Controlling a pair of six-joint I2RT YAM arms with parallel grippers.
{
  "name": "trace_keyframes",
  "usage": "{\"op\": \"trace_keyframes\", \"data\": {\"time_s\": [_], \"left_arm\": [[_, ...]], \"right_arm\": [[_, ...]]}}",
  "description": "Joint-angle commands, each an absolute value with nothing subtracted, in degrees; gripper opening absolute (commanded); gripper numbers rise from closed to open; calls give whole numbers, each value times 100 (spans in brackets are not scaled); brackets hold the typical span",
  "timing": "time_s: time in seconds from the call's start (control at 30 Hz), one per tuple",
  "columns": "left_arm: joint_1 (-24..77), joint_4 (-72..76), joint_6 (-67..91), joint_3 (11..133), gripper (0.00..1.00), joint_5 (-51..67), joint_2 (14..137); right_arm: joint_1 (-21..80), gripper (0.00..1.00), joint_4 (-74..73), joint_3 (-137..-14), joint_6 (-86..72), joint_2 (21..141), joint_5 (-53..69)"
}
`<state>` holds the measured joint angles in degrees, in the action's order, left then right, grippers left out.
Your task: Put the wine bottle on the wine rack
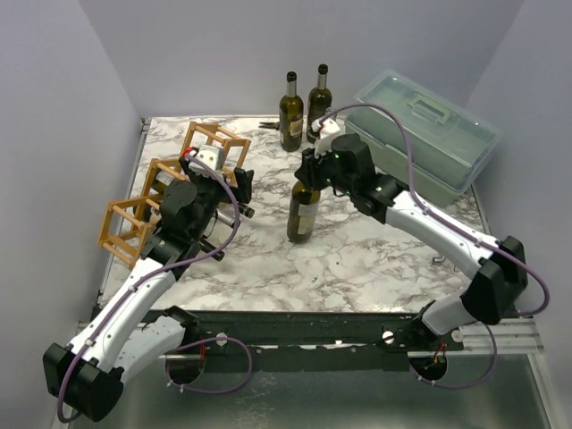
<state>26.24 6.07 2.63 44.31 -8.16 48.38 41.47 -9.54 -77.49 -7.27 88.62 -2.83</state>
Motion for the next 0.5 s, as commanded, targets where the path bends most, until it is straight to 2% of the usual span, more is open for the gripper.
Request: {"op": "trace_keyframes", "data": {"time_s": [0.0,0.2,0.33,0.47], "left_arm": [[2593,418,811,4746,99,430,5322],[2673,632,1250,4850,98,1651,6014],[2897,1109,1229,4680,99,2485,6229],[3342,1217,784,4518,99,2682,6266]], "right_arm": [[4094,0,-559,-7083,-1377,7840,-403],[4082,0,-878,-6434,-2546,6949,-1453],[4082,0,-817,-6143,-3282,6560,-1546],[4087,0,-734,-6097,-3692,6418,-1276]]}}
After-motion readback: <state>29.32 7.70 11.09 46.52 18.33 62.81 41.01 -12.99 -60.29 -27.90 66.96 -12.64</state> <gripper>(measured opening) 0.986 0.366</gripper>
